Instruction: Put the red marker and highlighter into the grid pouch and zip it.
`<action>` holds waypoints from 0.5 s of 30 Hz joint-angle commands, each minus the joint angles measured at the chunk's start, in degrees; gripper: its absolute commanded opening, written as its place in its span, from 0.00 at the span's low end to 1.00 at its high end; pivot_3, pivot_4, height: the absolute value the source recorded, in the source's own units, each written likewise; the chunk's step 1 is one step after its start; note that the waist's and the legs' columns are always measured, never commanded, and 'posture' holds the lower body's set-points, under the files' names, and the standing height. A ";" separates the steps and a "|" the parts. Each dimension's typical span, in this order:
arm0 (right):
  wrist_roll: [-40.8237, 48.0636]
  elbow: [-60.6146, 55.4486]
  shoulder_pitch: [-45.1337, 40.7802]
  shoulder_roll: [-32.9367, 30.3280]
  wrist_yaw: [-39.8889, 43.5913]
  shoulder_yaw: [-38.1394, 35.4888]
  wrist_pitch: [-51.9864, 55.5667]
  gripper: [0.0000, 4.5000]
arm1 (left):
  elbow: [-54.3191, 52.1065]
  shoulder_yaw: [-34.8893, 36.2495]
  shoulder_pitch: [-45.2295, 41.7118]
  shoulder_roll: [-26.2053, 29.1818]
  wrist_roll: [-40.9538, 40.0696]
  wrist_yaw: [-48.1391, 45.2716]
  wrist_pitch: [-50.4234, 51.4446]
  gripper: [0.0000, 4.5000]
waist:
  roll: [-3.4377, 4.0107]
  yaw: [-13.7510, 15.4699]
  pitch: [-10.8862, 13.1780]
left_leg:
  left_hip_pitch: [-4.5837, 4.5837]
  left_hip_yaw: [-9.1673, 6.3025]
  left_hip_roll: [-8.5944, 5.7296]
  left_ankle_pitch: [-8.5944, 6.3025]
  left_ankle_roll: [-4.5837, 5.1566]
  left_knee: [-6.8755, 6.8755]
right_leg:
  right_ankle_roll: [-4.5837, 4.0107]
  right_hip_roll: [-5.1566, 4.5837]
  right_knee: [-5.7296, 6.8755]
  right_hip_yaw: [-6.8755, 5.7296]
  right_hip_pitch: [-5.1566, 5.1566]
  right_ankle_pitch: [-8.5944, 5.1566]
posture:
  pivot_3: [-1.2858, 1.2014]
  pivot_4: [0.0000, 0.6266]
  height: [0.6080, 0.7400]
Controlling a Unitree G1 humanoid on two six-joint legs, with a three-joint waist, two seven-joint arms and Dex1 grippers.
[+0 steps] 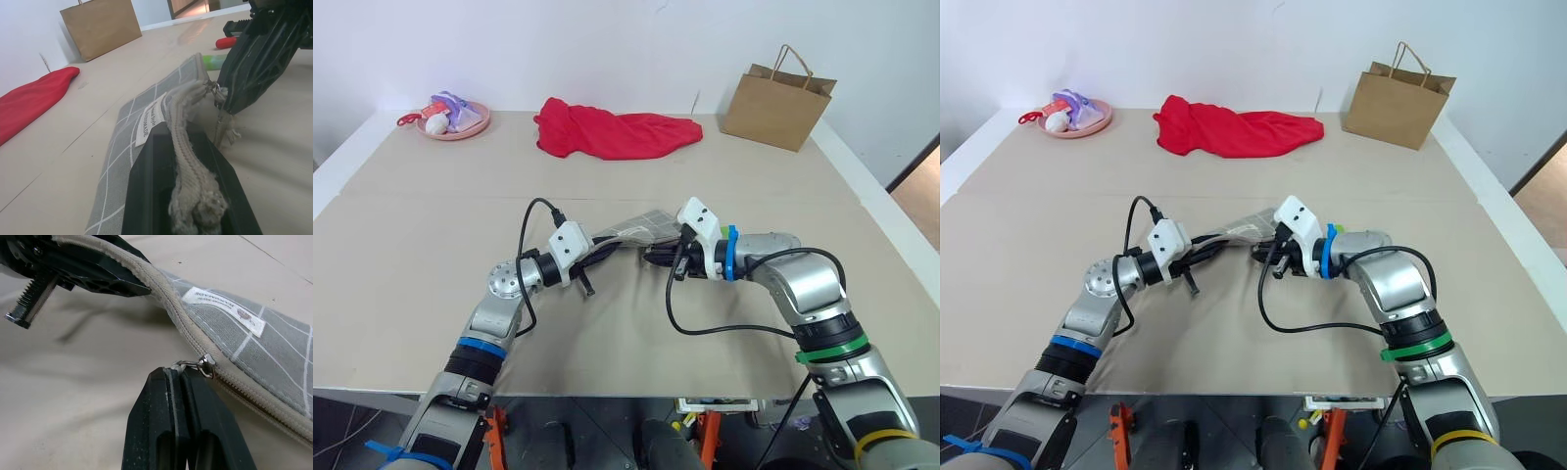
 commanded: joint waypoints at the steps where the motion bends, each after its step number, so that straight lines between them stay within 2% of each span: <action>1: 5.56 -5.93 -3.36 2.13 1.48 -3.17 1.85 0.00 | -0.46 0.37 -1.14 -0.42 -0.54 -0.13 -0.80 0.00 | 0.00 -0.03 0.00 | 0.00 0.00 0.01 0.00 0.00 0.00 | 0.00 0.00 0.00 0.00 0.00 0.00 | 0.52 0.24 1.00; 6: 6.46 -5.95 -4.13 4.30 -0.68 -3.29 3.85 0.00 | 0.03 0.25 -1.41 -0.71 -0.60 -0.22 -1.09 0.00 | 0.00 0.02 0.00 | 0.00 -0.02 -0.01 0.00 0.00 0.00 | 0.00 -0.02 0.00 -0.03 0.01 0.00 | 0.52 0.24 1.00; 8: 6.14 -6.16 -3.68 4.62 -1.21 -2.64 4.06 0.18 | 0.20 0.23 -1.50 -0.81 -0.59 -0.23 -1.18 0.00 | 0.00 0.02 0.00 | -0.01 -0.01 -0.01 0.00 0.00 0.00 | 0.00 -0.03 0.00 -0.02 0.01 0.00 | 0.52 0.24 1.00; 9: 5.61 -5.97 -3.39 4.52 -1.53 -2.22 3.82 0.22 | 0.26 0.23 -1.53 -0.84 -0.60 -0.24 -1.22 0.00 | 0.00 0.02 0.00 | -0.01 -0.01 -0.02 0.00 0.00 0.00 | 0.00 -0.03 0.00 -0.01 0.01 0.00 | 0.52 0.24 1.00; 15: 3.09 -2.95 -2.85 2.41 -3.96 -2.58 4.01 0.90 | 0.68 0.25 -1.75 -0.96 -0.61 -0.13 -1.57 0.00 | 0.00 0.01 0.00 | -0.01 -0.02 0.00 0.00 0.00 0.00 | -0.01 -0.01 0.00 -0.04 0.00 0.00 | 0.52 0.24 1.00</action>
